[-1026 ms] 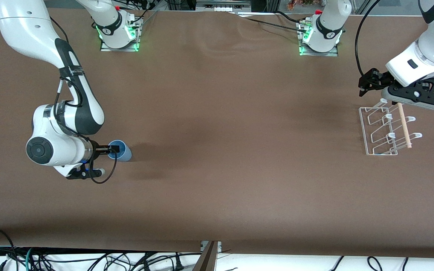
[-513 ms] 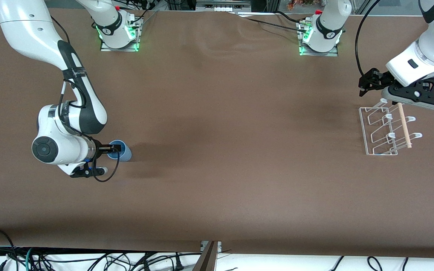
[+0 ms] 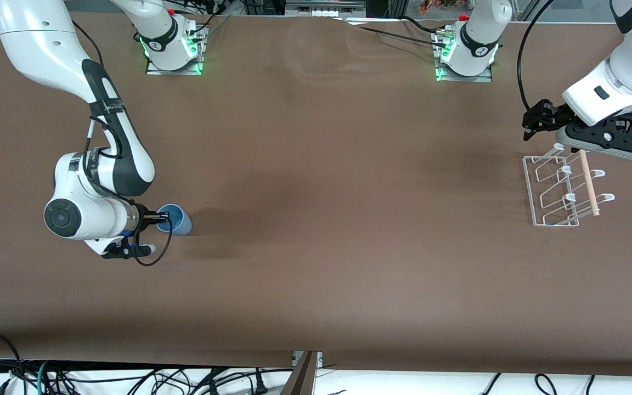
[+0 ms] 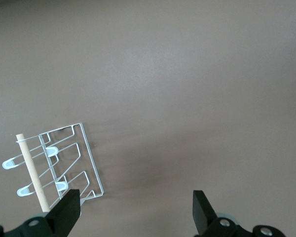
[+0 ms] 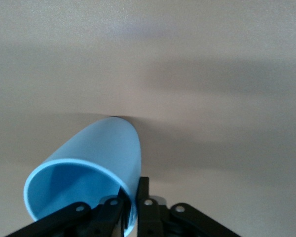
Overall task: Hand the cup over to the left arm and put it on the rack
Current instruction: 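Lift the cup with the right gripper while the left gripper approaches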
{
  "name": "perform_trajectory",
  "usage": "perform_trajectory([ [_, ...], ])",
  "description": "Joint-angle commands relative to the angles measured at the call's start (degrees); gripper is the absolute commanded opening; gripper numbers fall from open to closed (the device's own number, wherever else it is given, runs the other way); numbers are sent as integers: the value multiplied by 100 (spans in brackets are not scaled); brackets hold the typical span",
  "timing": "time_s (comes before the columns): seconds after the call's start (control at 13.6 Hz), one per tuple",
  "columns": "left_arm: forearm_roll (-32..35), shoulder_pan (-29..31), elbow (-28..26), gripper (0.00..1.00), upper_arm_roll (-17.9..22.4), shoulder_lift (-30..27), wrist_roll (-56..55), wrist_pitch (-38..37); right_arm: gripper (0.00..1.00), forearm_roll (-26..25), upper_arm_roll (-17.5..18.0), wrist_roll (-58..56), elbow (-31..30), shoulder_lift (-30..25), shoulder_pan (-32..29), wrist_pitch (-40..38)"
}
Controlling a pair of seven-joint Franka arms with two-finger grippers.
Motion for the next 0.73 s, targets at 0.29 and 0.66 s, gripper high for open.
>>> perform_trajectory([
  [0.29, -116, -10, 100, 100, 7, -9, -56, -94, 0, 934, 28, -10, 407, 69, 3, 58],
  [0.66, -116, -10, 100, 100, 7, -9, -47, -94, 0, 1972, 80, -2, 776, 60, 450, 6],
])
